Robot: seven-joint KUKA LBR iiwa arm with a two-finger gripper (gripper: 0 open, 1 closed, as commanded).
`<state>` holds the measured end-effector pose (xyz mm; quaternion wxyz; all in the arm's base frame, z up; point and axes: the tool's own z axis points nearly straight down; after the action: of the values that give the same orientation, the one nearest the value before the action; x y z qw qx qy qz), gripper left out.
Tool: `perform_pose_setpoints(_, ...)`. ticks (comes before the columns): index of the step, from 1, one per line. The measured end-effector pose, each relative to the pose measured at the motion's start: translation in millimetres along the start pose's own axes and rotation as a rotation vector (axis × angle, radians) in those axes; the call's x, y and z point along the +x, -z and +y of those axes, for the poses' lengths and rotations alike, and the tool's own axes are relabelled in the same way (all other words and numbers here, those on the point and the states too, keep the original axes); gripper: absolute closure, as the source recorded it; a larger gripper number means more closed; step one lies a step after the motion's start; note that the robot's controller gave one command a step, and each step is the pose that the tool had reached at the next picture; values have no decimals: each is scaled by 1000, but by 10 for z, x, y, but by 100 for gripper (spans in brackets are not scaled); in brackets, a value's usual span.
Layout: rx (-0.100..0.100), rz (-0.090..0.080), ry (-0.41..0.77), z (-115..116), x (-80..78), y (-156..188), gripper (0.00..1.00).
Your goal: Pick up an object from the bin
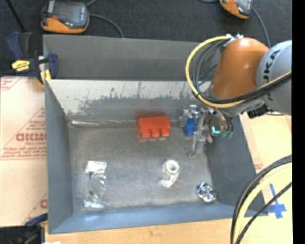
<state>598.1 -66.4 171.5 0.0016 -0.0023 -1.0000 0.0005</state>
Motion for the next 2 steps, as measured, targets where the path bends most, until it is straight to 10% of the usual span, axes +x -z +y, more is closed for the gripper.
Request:
perform_pose_setpoints(1,-2,1,450,274,552,-838,0)
perform_pose_setpoints(2,2,-7,450,265,522,-802,100)
